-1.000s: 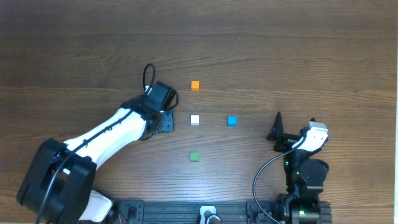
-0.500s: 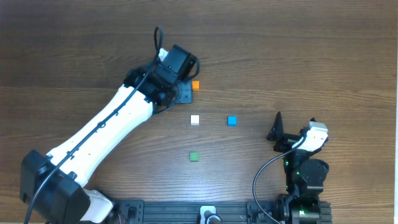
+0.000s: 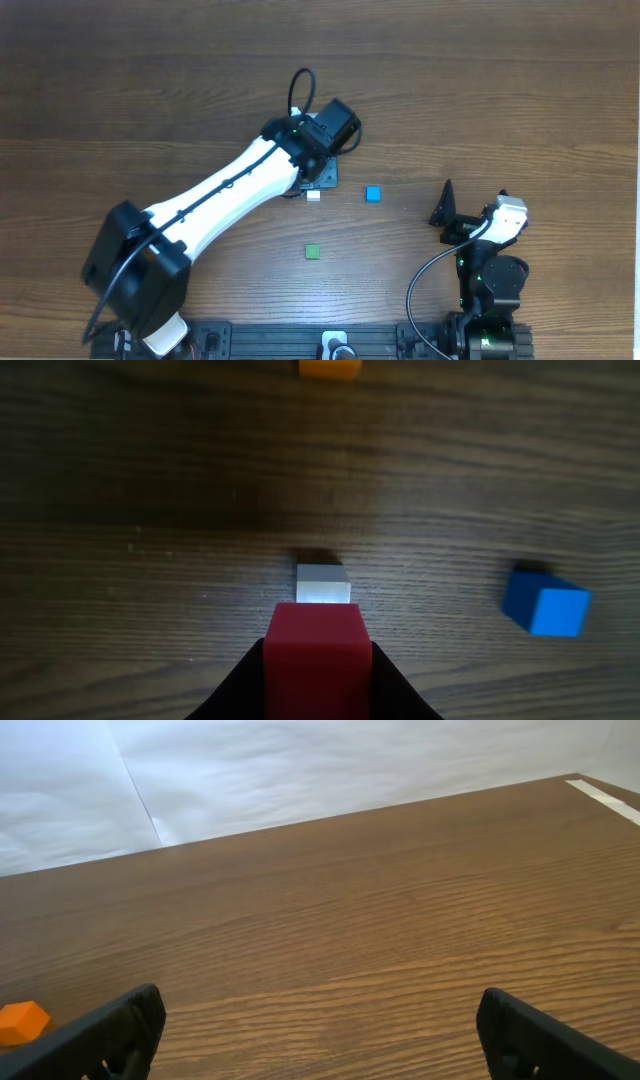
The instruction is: Stack Cubes
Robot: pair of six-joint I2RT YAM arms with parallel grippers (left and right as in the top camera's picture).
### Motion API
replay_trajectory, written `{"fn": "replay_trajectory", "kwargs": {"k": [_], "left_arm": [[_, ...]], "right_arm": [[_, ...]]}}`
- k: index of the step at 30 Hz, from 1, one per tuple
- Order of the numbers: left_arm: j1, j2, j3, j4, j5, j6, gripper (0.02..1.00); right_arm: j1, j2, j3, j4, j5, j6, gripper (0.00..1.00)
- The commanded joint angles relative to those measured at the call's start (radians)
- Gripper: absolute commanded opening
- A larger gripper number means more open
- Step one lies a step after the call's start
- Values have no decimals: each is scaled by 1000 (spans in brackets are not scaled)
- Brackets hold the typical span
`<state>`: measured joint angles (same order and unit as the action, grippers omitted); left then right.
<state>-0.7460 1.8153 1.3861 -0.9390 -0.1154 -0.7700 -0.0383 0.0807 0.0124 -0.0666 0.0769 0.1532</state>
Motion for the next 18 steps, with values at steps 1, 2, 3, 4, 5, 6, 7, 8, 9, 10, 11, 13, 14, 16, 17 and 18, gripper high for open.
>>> {"fn": "replay_trajectory", "kwargs": {"k": [1,2,3,4,5,6,7,8,9,10,11,13,14,16,17,18], "left_arm": [[-19,49,11,-2,14,-48,40],[-23,58,11,-2,14,-50,40],[-25,63,11,-1,14,-50,38],[-29,75,11,-1,14,-49,40],[-32,81,11,-1,14,-49,40],[-35,87,11,-1,13,-50,40],[-38,92,11,-1,13,-50,40],[-42,97,11,-1,8,-50,40],[-43,98,11,-1,2,-51,40],[-44,100,10,-1,-3,-55,38],[-45,103,10,-2,-8,-58,40],[-45,110,9,-1,-11,-58,40],[-45,112,9,-2,-14,-63,40],[-45,119,9,-1,-17,-73,38],[-45,123,9,-2,-17,-76,40],[-45,126,9,-1,-17,-77,40]], "right_arm": [[0,-3,-7,-2,-5,-1,993],[0,-3,-7,-2,-5,-1,993],[0,-3,-7,-1,-5,-1,991],[0,-3,-7,-2,-5,-1,991],[0,-3,-7,-2,-5,-1,991],[0,-3,-7,-2,-5,-1,993],[0,-3,-7,-1,-5,-1,991],[0,-3,-7,-2,-5,-1,993],[0,-3,-7,-1,-5,-1,991],[0,-3,-7,-2,-5,-1,993],[0,-3,-7,-1,-6,-1,993],[0,-3,-7,-2,-5,-1,993],[0,-3,-7,-2,-6,-1,991],[0,-3,-7,-1,-5,-1,991],[0,-3,-7,-1,-5,-1,991],[0,-3,-7,-2,-5,-1,991]]}}
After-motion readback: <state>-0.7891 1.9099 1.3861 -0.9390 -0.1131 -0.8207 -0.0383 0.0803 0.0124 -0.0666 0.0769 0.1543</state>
